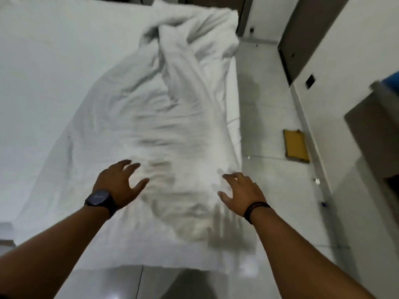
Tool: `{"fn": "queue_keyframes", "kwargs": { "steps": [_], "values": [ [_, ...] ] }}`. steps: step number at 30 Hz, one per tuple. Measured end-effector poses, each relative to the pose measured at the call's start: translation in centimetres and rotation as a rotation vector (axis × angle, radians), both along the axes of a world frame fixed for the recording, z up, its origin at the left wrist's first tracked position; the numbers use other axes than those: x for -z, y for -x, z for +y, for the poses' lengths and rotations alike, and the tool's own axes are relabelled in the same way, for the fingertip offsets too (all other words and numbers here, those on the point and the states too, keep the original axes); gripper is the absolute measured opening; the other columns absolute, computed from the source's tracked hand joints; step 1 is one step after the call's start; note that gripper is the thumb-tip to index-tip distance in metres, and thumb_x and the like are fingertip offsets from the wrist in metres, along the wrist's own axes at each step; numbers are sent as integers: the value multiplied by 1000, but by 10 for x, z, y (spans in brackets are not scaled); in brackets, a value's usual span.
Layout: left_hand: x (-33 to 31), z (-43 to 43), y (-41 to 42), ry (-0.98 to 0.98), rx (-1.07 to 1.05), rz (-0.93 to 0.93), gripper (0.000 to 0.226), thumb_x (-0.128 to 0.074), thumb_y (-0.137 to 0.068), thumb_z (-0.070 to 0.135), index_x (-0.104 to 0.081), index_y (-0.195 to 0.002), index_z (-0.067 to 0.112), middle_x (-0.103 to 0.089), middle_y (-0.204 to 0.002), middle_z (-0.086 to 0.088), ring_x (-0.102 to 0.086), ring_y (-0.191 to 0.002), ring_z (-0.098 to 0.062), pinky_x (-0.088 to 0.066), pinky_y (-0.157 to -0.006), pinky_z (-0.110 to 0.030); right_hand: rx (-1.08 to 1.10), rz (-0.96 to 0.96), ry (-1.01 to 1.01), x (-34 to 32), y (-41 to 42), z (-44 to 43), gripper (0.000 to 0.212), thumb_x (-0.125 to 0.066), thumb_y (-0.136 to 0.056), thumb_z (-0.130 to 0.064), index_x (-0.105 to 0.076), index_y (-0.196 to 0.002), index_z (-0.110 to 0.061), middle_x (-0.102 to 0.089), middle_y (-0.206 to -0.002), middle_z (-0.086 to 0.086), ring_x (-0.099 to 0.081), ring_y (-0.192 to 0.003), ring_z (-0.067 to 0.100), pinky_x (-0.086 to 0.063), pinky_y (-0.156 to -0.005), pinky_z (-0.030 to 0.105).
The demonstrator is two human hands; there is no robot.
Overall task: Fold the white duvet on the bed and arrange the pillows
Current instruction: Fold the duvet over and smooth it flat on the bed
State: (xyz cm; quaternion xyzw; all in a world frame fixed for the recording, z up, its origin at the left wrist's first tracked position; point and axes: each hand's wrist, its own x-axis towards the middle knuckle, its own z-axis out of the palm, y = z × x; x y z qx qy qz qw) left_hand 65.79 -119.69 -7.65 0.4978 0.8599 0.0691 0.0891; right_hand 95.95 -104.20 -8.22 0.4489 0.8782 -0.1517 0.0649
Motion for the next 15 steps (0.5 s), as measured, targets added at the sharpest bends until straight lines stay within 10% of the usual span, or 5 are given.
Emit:
{"fn": "queue_keyframes", "kwargs": {
  "steps": [15],
  "values": [
    [-149, 237, -43, -295, 55, -32, 75, -33, -71, 72, -53, -129, 30, -55, -131, -1, -55, -114, -25, -48, -86, -37, -86, 266, -388, -186, 66, 246, 59, -53, -88, -44, -41, -140, -19, -50, -132, 6, -47, -119, 27, -43, -92, 41]
  ]
}}
